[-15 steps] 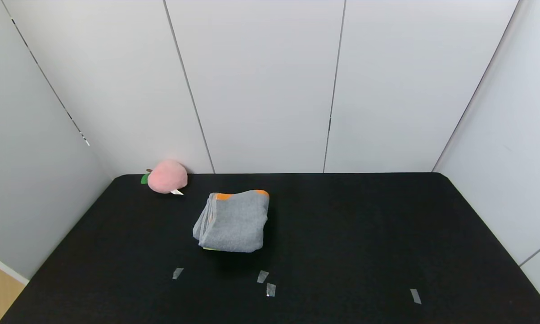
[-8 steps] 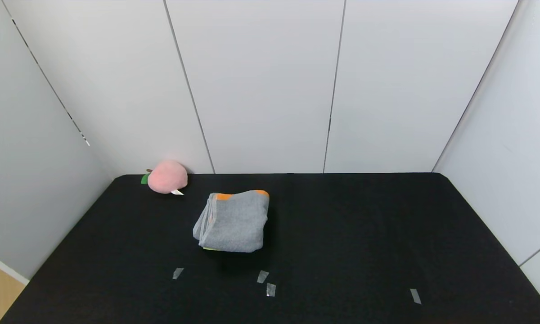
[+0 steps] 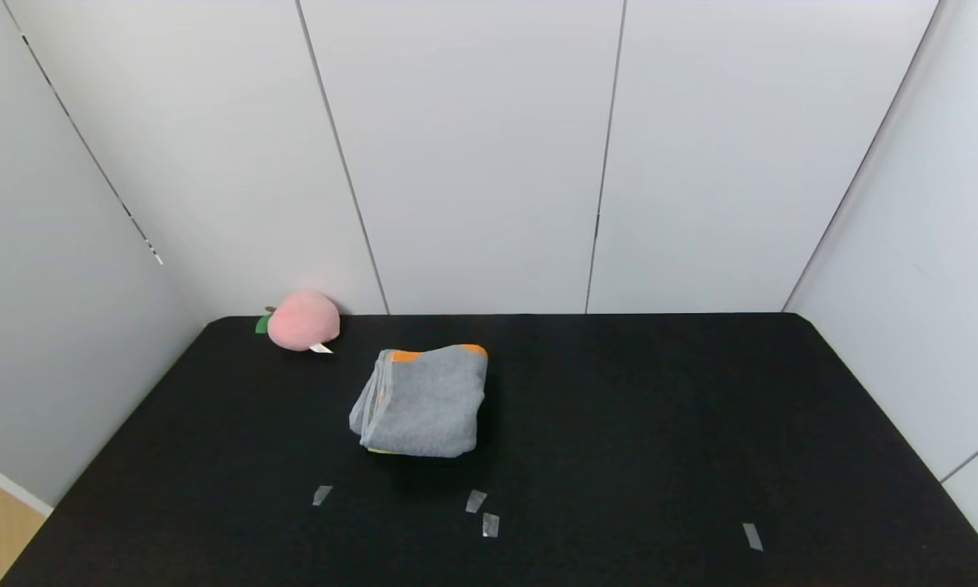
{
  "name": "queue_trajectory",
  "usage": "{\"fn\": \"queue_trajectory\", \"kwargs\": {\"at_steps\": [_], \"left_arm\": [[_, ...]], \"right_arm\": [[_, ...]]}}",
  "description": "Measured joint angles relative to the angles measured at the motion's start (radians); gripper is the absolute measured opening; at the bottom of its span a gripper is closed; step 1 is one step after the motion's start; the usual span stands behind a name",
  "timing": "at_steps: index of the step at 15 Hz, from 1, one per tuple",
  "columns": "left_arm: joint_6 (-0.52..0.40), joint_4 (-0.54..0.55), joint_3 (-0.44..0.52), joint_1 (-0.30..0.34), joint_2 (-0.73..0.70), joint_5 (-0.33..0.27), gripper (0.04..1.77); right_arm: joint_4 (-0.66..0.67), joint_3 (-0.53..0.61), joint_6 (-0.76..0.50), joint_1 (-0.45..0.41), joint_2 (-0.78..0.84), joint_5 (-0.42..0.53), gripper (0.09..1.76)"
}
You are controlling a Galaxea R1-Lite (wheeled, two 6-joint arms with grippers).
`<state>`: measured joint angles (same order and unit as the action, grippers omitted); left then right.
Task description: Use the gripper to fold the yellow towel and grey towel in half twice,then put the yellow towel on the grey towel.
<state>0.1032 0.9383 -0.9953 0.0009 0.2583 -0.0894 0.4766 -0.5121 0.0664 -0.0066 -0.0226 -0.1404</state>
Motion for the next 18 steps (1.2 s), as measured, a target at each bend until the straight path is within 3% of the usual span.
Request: {"fn": "queue_trajectory", "kwargs": {"at_steps": [2,5,11,15,18], "left_arm": [[-0.001,-0.01,0.024,0.018,-0.039,-0.02,1.72],[-0.005,-0.074,0.118,0.012,-0.12,-0.02,1.72],[-0.064,-0.535,0.48,0.002,-0.244,0.044,1.72],[-0.071,-0.808,0.73,0.002,-0.258,0.07,1.72],[-0.07,-0.87,0.867,0.002,-0.258,0.074,1.72]], "right_arm": [[-0.012,0.011,-0.03,-0.001,0.016,-0.004,1.7],[-0.134,0.071,-0.034,-0.001,0.022,-0.004,1.7],[-0.539,0.339,-0.018,-0.001,0.023,0.028,1.71],[-0.655,0.48,0.007,-0.001,0.023,0.069,1.71],[-0.666,0.508,0.013,-0.001,0.023,0.122,1.71]]}}
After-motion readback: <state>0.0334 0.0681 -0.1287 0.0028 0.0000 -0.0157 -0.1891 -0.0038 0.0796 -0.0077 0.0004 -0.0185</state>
